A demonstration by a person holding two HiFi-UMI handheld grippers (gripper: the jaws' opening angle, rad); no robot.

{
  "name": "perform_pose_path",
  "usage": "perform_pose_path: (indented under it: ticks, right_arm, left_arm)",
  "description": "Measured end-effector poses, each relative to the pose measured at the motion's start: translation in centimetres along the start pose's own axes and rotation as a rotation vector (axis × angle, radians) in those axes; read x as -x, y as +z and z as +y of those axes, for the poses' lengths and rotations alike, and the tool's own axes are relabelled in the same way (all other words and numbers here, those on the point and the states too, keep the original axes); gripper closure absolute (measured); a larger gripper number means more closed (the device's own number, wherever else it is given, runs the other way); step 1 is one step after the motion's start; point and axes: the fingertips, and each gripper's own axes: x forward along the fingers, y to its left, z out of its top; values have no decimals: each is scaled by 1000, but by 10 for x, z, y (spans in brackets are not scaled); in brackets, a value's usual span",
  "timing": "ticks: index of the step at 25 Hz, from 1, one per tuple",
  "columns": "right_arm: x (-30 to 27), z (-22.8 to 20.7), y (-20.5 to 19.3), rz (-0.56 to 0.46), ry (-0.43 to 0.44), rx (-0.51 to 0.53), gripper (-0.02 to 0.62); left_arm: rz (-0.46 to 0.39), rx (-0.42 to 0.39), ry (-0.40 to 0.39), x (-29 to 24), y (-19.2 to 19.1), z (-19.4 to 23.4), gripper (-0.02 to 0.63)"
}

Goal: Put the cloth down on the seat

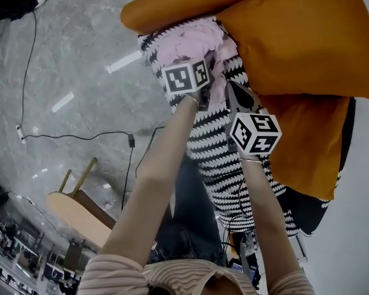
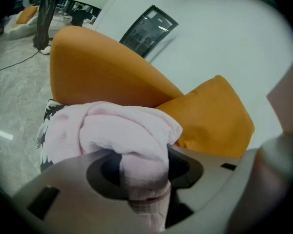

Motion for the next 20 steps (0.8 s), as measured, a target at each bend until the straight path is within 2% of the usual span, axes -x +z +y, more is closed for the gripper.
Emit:
perform_pose_path:
  ticks: [10, 15, 20]
  right_arm:
    - [-7, 2, -5, 2, 9, 7, 588]
    - [2, 6, 6, -24, 2, 16, 588]
    - [7, 19, 14, -55, -2, 20, 588]
  left_arm:
    - [20, -38, 85, -3, -10, 3, 374]
    - [26, -53, 140, 9, -13, 8, 323]
    - [-6, -11, 151, 36, -14, 17, 307]
